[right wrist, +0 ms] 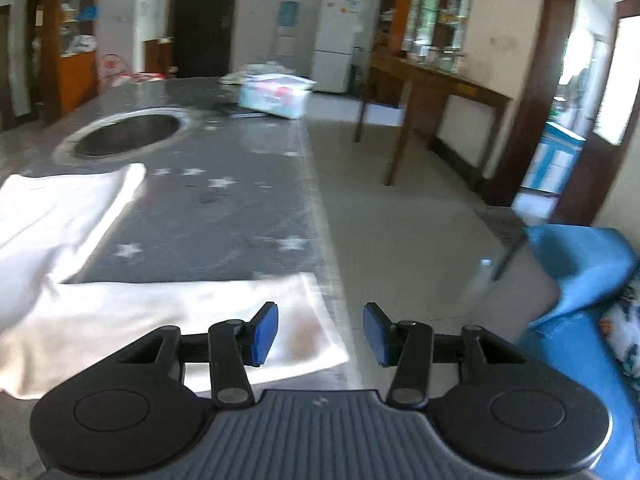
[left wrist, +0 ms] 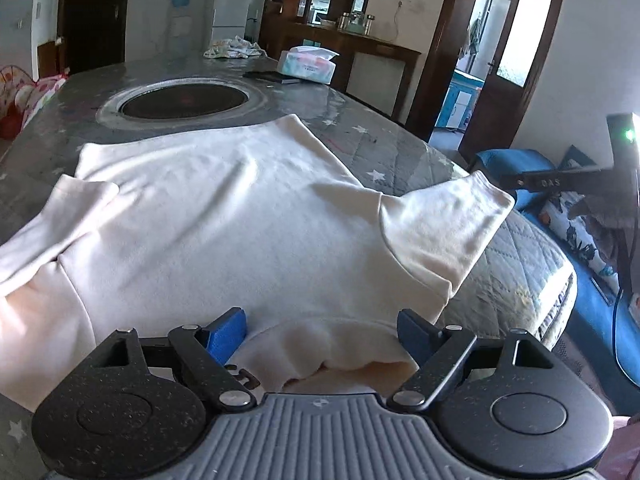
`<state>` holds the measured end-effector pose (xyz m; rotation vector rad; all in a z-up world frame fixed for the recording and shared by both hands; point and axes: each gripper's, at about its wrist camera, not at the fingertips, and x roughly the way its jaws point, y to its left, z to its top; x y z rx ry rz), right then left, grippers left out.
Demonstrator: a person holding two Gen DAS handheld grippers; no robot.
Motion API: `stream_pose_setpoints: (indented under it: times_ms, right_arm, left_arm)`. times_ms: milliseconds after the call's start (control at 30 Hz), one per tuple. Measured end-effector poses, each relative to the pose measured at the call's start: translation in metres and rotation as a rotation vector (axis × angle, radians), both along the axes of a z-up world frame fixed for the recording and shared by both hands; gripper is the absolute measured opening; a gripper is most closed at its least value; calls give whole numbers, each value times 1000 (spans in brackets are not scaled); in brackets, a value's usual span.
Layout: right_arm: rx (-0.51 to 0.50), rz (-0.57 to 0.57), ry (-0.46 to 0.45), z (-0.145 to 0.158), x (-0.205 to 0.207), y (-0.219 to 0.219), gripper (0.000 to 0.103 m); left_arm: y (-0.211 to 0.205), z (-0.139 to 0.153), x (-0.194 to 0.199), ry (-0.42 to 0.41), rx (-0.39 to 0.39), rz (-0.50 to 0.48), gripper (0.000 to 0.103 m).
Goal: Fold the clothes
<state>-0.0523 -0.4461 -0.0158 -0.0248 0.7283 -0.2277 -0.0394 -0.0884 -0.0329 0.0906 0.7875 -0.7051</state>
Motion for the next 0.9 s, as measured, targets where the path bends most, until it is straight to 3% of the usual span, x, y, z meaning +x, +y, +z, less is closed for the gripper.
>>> stream_pose_setpoints:
  times_ms: [167, 400, 800, 900]
  right_arm:
    - [48, 128, 14, -6, 10, 27, 51]
    - [70, 153, 61, -20, 13, 33, 54]
    - [26, 3, 95, -19, 10, -1, 58]
    - [17, 42, 74, -11, 14, 9, 57]
  left_arm:
    - [-3, -1, -4, -4, 3, -3, 87]
    - [-8, -3, -9, -10, -7, -24, 91]
    - [6, 1, -7, 25, -79, -73, 96]
    - [18, 10, 0, 23, -118, -42, 96]
